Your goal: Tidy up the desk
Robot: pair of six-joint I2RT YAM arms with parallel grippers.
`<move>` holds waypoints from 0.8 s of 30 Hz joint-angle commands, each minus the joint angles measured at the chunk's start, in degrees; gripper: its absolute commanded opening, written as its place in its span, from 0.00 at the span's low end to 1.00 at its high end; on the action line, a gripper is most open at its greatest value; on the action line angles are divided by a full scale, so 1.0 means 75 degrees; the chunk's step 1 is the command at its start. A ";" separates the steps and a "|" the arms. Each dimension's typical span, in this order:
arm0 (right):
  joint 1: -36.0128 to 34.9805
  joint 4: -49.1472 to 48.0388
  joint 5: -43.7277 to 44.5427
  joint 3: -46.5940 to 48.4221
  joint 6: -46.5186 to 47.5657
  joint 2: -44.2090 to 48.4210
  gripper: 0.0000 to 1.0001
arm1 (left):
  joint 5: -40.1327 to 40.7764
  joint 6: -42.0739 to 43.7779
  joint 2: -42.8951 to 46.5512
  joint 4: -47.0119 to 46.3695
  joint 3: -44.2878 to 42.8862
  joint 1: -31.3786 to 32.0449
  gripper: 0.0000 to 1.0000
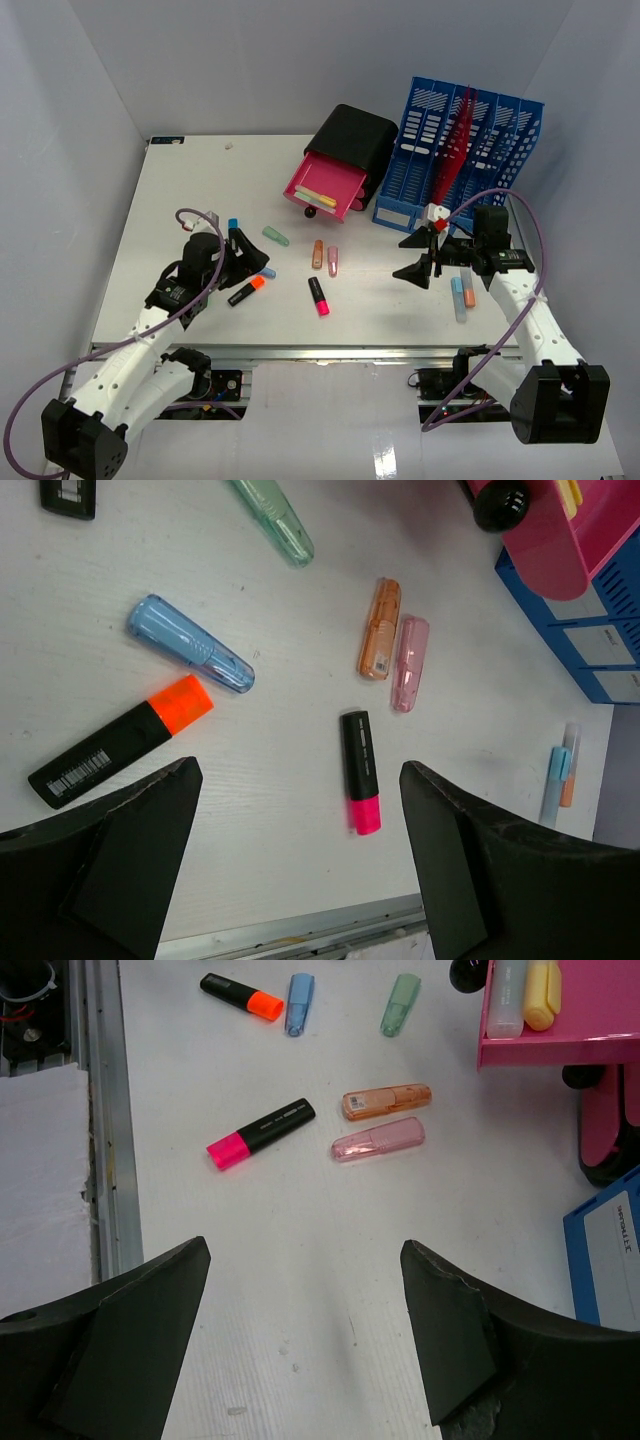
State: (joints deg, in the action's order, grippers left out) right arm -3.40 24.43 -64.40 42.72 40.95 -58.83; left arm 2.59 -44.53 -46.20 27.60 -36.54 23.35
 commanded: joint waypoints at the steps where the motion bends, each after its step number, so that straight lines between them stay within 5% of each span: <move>1: -0.0027 0.0029 0.0203 0.0176 0.0226 -0.0062 0.84 | -0.0298 -0.0308 0.0465 -0.0202 0.0373 -0.0039 0.92; 12: -0.0016 0.0489 0.1967 0.0207 0.0450 -0.0054 0.84 | -0.1082 -0.0508 0.0945 -0.1074 0.1120 -0.0032 0.92; 19: 0.0091 0.1258 0.7435 0.0723 -0.1639 -0.1057 0.82 | -0.1289 -0.0343 0.0770 -0.1354 0.1242 -0.0032 0.92; 24: 0.0232 0.2039 0.8969 0.0850 -0.2199 -0.1798 0.82 | -0.1587 -0.0087 0.0769 -0.1662 0.1290 -0.0032 0.92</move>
State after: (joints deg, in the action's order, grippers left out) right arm -2.65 32.18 -14.90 46.67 30.72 -68.76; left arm -6.67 -47.47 -40.62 18.37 -26.99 23.35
